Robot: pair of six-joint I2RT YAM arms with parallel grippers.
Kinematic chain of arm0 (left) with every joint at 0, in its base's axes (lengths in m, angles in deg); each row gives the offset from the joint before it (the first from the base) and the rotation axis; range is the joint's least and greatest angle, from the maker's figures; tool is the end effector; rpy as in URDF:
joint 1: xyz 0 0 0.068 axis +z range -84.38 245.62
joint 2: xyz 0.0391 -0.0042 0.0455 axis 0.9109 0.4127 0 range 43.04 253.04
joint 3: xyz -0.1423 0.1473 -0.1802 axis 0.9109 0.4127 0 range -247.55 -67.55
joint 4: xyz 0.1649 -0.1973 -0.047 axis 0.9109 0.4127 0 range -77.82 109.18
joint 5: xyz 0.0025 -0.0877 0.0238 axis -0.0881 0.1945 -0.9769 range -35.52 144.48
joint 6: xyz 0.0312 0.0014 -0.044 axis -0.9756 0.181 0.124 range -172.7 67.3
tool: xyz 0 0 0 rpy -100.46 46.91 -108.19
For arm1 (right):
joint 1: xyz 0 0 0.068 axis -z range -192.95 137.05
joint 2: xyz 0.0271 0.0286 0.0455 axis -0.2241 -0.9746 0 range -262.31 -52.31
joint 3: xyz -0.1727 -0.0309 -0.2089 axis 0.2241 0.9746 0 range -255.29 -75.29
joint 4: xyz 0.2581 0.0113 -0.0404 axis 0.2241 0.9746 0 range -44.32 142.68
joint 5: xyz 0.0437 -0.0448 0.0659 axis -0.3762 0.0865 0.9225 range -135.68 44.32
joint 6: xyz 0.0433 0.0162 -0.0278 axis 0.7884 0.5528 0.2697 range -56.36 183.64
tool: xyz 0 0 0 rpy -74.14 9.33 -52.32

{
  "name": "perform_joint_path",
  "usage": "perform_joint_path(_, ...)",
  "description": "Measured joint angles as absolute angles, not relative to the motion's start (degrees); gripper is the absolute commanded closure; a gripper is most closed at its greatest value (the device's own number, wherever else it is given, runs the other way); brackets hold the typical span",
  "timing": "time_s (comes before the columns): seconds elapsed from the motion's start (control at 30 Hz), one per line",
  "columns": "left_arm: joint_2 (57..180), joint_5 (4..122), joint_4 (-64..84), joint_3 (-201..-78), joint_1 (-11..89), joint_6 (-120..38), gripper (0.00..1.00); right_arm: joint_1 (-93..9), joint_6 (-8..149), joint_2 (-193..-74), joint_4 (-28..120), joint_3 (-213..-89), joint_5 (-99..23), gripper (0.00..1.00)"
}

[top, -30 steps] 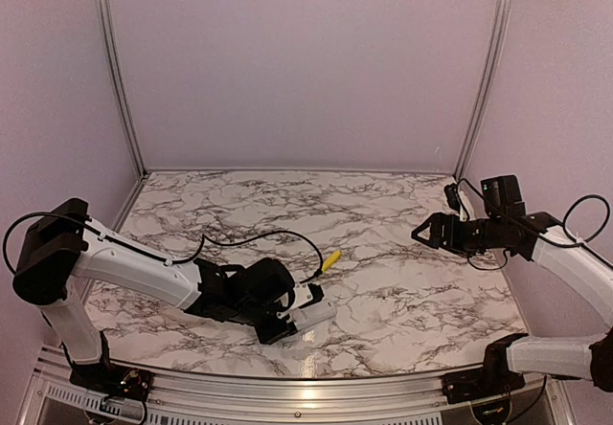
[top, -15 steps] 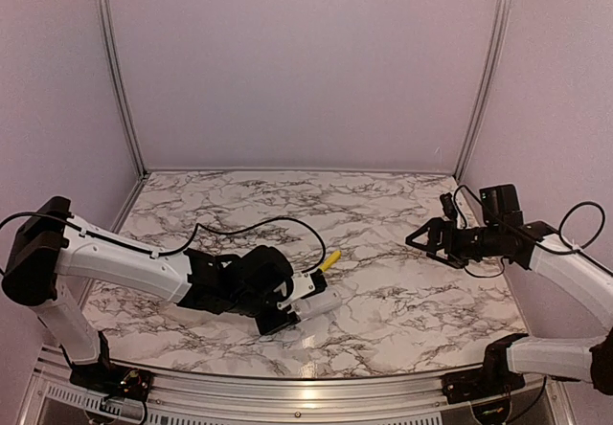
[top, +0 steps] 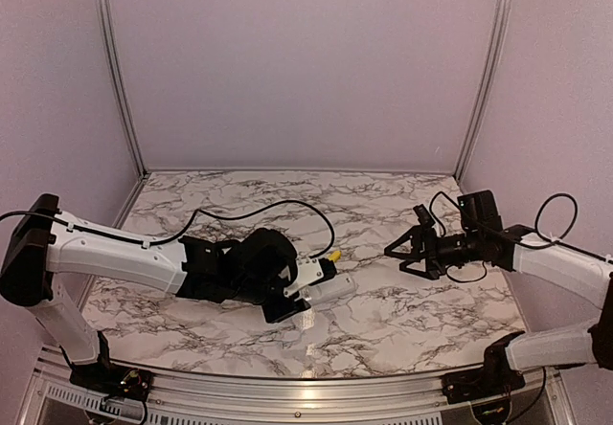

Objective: Unload the batteries from the remote control

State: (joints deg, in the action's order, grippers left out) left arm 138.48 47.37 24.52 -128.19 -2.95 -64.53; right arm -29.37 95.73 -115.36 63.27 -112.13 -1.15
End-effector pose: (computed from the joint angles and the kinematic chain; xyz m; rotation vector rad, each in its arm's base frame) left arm 0.1336 -0.3286 0.2057 1.5098 1.8775 -0.3174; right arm 0.2024 0.0858 0.2256 -0.0879 2.4296 1.3138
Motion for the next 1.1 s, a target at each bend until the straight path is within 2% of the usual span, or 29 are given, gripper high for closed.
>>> perform_joint_path(0.3,137.2,48.5,25.4,-130.9,-3.1,-66.4,0.53,-38.8,99.7,-124.5,55.9,-113.9,3.4,0.02)
perform_joint_path(0.5,135.7,49.1,25.8,-131.7,-3.4,-66.7,0.54,-41.4,100.5,-129.0,52.3,-116.8,6.6,0.04)
perform_joint_path(1.1,135.6,49.3,26.2,-133.5,-3.7,-67.0,0.55,-41.7,100.9,-130.9,49.5,-118.1,14.2,0.35)
